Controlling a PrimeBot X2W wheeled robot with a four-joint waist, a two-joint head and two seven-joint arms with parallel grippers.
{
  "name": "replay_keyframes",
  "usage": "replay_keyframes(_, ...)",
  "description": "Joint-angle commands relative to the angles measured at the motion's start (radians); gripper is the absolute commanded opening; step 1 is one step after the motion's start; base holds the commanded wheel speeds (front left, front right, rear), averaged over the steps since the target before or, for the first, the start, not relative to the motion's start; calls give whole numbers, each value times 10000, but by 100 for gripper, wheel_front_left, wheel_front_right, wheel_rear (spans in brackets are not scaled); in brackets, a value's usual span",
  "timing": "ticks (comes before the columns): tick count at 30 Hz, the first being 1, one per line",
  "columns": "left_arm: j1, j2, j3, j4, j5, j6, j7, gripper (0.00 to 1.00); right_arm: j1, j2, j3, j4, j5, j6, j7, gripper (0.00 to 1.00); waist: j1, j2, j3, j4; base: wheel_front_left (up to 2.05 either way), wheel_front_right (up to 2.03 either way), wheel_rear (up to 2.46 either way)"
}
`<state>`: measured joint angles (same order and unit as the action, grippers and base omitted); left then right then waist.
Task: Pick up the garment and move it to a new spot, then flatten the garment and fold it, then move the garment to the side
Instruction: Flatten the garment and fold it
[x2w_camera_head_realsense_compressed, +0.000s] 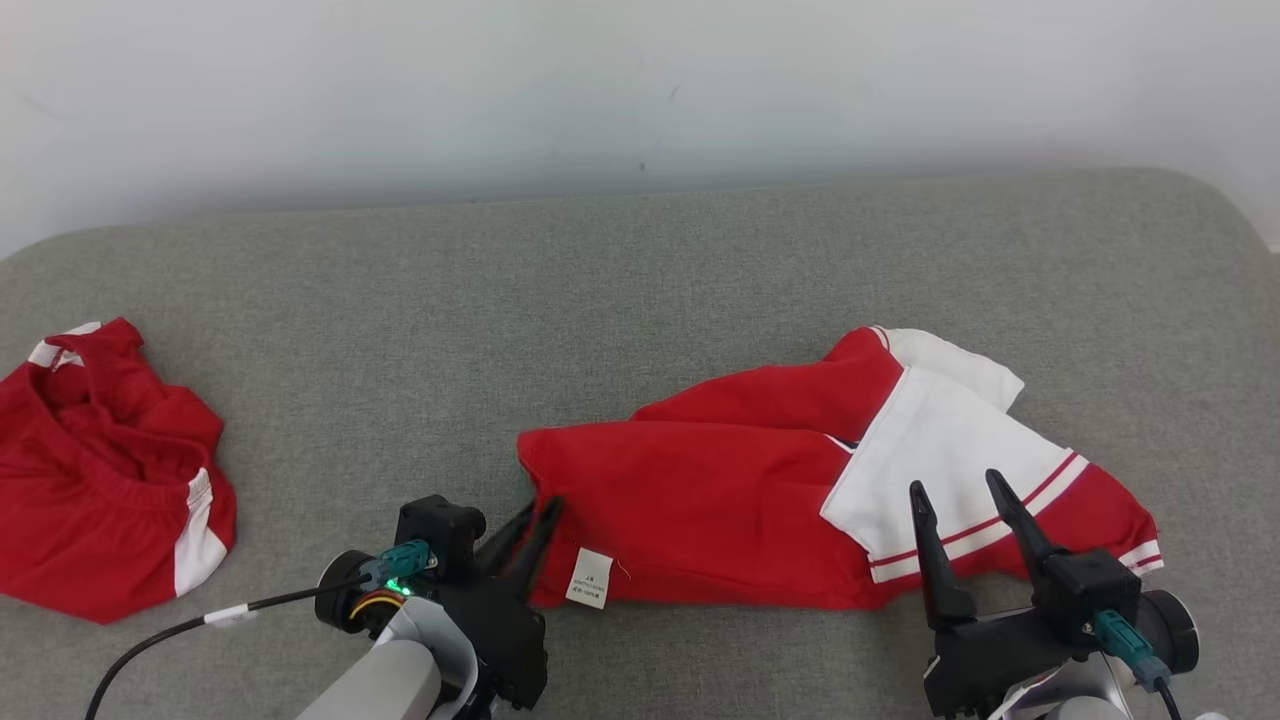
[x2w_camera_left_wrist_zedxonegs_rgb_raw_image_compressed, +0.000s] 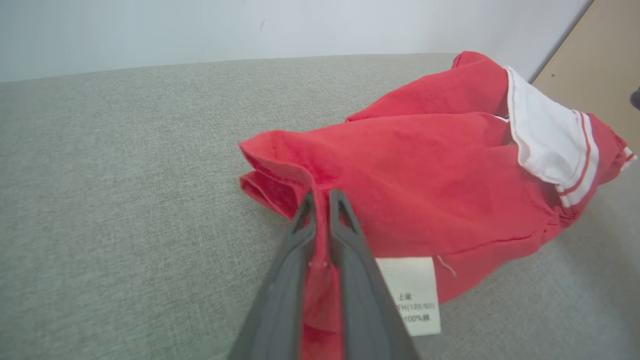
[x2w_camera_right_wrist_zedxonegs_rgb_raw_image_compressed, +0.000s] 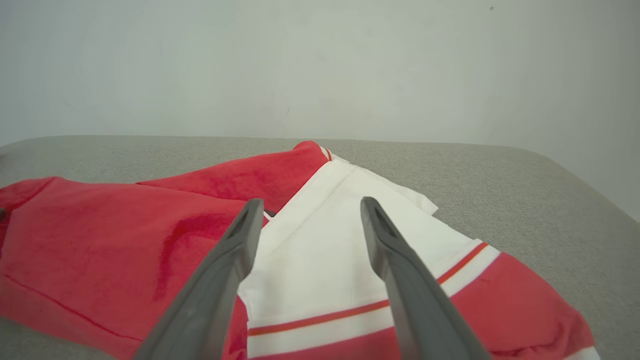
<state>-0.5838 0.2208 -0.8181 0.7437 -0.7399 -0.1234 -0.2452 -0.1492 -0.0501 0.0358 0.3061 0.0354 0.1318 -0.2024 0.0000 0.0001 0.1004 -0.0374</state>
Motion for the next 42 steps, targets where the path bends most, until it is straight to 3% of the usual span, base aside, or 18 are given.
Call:
replay_keyframes(1,-71,-3,-29,102,-91,-22,95,0,-46,-3,-46,10,9,-22,-26,100,0,-1,-14,-17,0,0,0)
replay_keyframes(8,181,214,-213,134,-240,-56,324,0,-21,-3,-194,56,4,-22,-69,100,0,-1,-151,29,0,0,0)
replay_keyframes(20,829,576,328,-1097,-605,381,13,0,-525,-3,-387,9,-151,-22,381,100,0,-1,-361,417,0,0,0)
replay_keyframes(24,1031,703,370,-1558,-730,531,146,0,-1506,-64,-520,666,-16,-22,2302,100,0,-1,-197,423,0,0,0)
replay_keyframes(30,1050,588,195,-2003,-643,621,293,0,-3489,-688,-781,1970,95,-22,5106,100,0,-1,272,698,0,0,0)
replay_keyframes(35,915,454,90,-2130,-573,640,296,0,-4319,-1114,-600,2845,307,-22,6401,100,0,-1,518,989,0,0,0)
replay_keyframes(42,1035,416,3,-2185,-568,665,251,0,-4412,-1846,-28,2773,1106,-22,7407,100,0,-1,502,1071,0,0,0)
